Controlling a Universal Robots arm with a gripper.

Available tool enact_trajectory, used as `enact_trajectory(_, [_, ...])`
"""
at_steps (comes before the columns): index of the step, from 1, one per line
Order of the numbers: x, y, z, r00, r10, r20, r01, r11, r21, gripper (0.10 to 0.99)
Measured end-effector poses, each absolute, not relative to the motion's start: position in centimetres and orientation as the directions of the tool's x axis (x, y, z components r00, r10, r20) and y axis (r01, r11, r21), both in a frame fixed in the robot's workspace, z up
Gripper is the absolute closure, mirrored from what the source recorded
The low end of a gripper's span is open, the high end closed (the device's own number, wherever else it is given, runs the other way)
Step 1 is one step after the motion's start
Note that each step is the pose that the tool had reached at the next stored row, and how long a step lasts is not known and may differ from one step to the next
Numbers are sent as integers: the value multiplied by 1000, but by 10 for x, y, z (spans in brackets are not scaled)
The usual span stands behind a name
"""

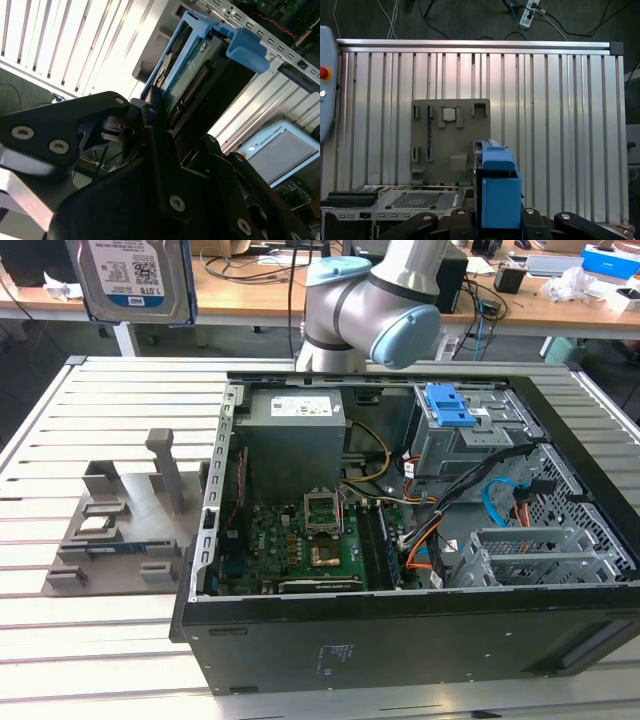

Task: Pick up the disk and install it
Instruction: 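Pick up the disk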

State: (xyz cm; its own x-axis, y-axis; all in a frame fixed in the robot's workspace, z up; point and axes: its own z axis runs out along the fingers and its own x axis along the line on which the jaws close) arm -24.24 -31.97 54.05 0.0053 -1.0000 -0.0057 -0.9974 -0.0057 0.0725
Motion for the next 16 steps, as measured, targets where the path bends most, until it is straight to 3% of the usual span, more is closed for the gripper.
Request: enact_trajectory(16, [-172, -320, 541, 5, -1000, -6, -997, -6, 73, 725])
